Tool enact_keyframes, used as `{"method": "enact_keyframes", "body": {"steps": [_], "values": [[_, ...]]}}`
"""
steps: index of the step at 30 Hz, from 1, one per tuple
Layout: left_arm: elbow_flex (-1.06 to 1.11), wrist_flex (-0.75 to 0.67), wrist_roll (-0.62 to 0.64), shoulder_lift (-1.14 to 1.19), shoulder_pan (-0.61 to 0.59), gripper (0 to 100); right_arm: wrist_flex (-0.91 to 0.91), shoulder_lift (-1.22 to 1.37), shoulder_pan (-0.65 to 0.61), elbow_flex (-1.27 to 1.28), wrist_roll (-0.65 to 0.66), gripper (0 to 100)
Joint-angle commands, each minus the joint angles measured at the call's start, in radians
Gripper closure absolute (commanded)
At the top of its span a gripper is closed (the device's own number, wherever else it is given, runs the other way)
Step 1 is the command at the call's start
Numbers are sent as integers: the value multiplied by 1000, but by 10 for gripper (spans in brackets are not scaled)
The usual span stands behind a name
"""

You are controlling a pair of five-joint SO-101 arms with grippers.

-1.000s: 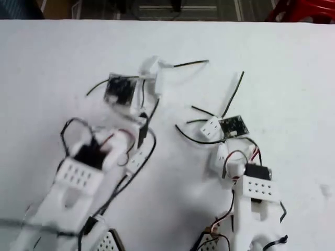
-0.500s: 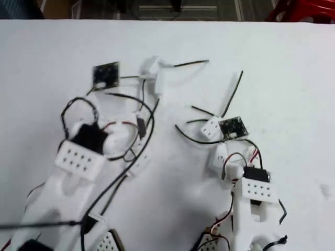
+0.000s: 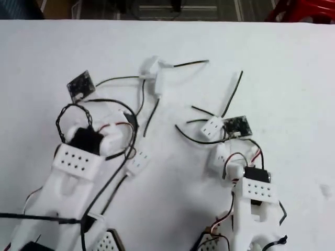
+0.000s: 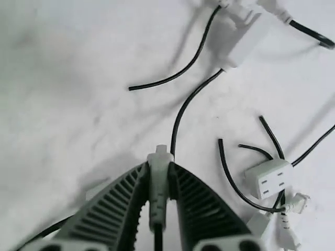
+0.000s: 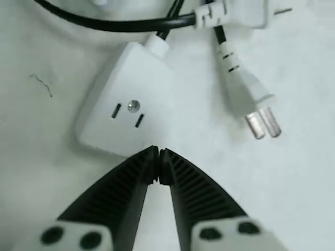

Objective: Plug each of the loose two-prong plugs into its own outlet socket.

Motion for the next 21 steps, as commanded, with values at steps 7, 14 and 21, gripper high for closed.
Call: {"method": "enact_keyframes", "body": {"steps": [7, 14, 21], "values": [[-35, 89, 48, 97, -31, 974, -31, -13, 51, -9, -21, 979], [-34, 181, 49, 71, -22, 975, -31, -13, 47, -9, -21, 979], [-40, 175, 86, 74, -4, 975, -31, -16, 47, -6, -21, 979]]}}
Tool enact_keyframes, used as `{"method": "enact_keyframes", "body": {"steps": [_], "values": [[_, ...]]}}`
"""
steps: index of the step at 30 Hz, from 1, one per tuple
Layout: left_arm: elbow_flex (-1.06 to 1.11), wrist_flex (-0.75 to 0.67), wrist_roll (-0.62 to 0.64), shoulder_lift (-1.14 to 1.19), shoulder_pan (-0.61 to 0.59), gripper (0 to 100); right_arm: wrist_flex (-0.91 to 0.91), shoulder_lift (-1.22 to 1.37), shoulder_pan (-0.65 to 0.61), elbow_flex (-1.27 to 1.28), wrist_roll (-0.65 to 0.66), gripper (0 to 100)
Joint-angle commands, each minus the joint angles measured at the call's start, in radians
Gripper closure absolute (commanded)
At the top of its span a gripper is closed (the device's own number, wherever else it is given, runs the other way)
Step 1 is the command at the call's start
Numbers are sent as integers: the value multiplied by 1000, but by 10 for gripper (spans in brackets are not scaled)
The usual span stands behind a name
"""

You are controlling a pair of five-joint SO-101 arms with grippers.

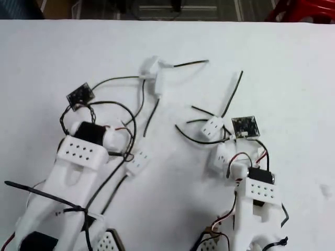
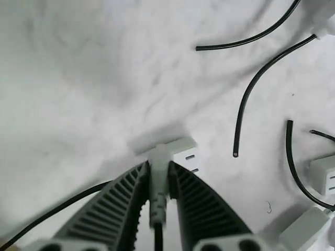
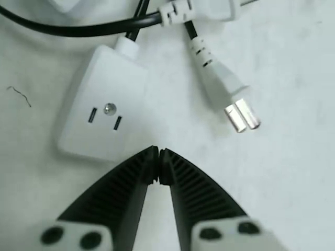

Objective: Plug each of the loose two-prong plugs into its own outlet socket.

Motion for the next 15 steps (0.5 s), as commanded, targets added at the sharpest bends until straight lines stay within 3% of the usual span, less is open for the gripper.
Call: {"method": "enact_keyframes", "body": {"steps": [1, 5, 9, 15], "values": [[-32, 5, 91, -22, 39, 975, -15, -16, 4, -6, -11, 979], [-26, 3, 267, -18, 108, 974, -13, -16, 4, -5, -11, 979], [-25, -23, 272, -18, 186, 974, -13, -16, 4, -5, -11, 979], [69, -161, 273, -16, 173, 973, -12, -15, 4, -5, -11, 979]]}}
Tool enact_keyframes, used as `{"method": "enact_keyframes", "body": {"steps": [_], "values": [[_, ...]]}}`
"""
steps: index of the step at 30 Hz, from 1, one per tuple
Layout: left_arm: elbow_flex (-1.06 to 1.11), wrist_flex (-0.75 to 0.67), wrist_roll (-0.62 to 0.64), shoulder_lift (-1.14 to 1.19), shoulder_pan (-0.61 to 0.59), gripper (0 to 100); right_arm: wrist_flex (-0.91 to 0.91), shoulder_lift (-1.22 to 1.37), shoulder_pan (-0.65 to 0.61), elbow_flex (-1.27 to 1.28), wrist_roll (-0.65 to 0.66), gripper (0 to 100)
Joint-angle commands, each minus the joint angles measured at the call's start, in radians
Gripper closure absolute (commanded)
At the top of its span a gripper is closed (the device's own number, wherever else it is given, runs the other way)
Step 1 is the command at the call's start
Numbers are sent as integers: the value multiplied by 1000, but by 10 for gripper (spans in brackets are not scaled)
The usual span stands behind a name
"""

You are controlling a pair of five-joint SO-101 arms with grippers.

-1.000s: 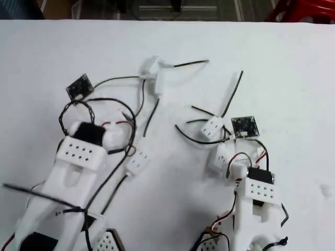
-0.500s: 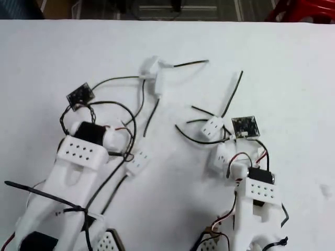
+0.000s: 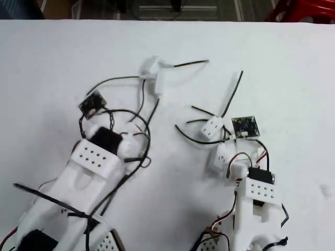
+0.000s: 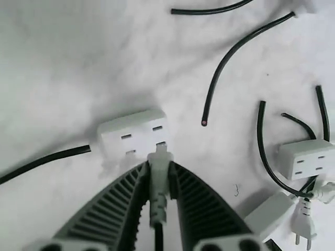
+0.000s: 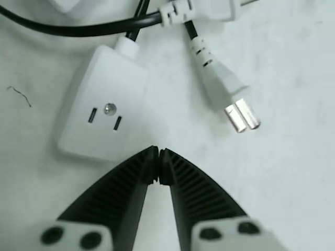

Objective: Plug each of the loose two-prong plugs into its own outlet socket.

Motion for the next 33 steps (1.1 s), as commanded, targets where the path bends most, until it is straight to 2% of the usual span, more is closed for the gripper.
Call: {"method": "enact_keyframes", "body": {"steps": [1, 5, 20, 25, 29, 33], "values": [[74, -133, 8, -16, -7, 973, -12, -15, 4, -5, -11, 979], [127, -192, 8, -16, -10, 973, -12, -15, 4, -5, -11, 979], [132, -169, 74, -10, -8, 972, -12, -13, 4, -5, -11, 979], [94, -233, 77, 156, -12, 972, -12, -12, 4, -5, -11, 979], [-58, -75, 72, 314, -4, 972, -12, -12, 4, -5, -11, 979], [-141, -21, 72, 424, -4, 972, -12, -12, 4, -5, -11, 979]]}}
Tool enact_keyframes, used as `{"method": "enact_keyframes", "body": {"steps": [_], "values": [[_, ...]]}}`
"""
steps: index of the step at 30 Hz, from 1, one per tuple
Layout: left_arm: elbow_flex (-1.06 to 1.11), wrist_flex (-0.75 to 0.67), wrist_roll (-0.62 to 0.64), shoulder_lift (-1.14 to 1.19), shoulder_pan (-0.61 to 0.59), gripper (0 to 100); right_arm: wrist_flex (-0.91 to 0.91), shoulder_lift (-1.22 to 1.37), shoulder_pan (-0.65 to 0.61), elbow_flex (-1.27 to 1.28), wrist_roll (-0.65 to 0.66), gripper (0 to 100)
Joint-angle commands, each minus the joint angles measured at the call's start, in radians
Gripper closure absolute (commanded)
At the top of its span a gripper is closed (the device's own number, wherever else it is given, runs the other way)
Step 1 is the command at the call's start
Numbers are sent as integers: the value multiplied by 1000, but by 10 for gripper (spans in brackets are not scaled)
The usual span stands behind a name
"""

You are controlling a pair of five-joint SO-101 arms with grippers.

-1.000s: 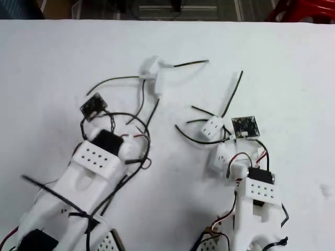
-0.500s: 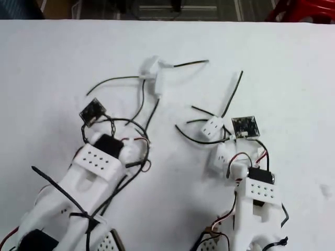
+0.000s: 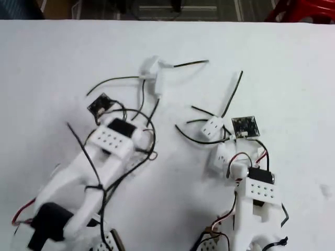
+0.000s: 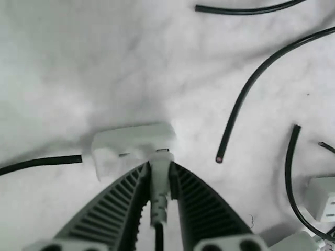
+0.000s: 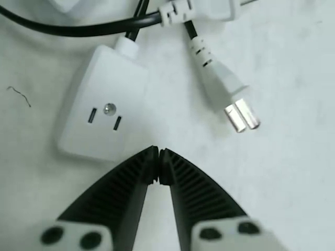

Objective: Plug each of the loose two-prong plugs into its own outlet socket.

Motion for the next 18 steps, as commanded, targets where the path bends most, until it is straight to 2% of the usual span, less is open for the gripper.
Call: {"method": "enact_keyframes", "body": {"steps": [1, 11, 14, 18], "values": [[-80, 64, 0, 130, -2, 972, -12, -13, 4, -5, -11, 979], [-83, -17, -9, 219, -8, 972, -12, -13, 4, -5, -11, 979], [-83, -41, -137, 236, -12, 954, -12, -13, 4, -5, -11, 979], [-84, -37, -384, 234, -39, 809, -10, -15, 4, -5, -11, 977]]}}
